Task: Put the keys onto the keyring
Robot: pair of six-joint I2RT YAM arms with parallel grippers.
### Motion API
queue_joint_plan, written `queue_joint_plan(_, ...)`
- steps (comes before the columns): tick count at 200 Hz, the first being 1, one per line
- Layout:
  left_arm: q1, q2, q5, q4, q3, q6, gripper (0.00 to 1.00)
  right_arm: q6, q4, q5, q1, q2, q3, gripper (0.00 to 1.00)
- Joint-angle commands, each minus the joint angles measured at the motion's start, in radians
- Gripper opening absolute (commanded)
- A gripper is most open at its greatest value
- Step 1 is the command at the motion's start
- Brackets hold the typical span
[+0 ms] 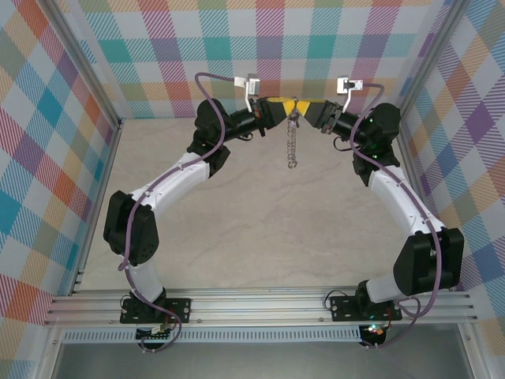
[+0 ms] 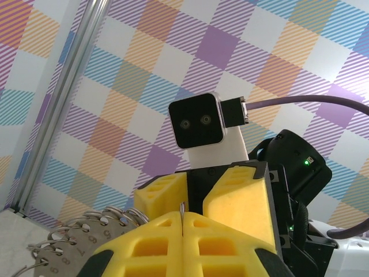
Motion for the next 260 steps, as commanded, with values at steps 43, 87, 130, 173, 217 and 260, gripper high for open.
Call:
queue_joint_plan(43, -0.017, 0.005, 0.019, 0.07, 0.039, -0.003, 0.0, -0.018, 0.019, -0.028, 0.014, 0.02, 0.073, 0.16)
queue_joint_plan(87, -0.02, 0.008, 0.02, 0.063, 0.046, -0.002, 0.0, -0.035, 0.0, -0.065, 0.022, 0.026, 0.089, 0.07)
queue_joint_plan(130, -0.02, 0.002, 0.01, 0.024, 0.055, 0.014, 0.01, -0.129, -0.128, -0.059, 0.021, 0.003, 0.097, 0.0)
queue_joint_plan(173, -0.011, -0.066, 0.015, -0.173, 0.059, 0.175, 0.32, -0.386, -0.419, -0.103, 0.007, -0.04, 0.159, 0.0)
queue_joint_plan(217, 0.012, -0.108, 0.098, -0.481, 0.143, 0.398, 0.39, -0.748, -0.831, -0.149, 0.002, -0.082, 0.27, 0.0)
queue_joint_plan(260, 0.027, -0.089, 0.189, -0.638, 0.22, 0.485, 0.39, -0.978, -1.141, -0.177, 0.002, -0.05, 0.402, 0.0)
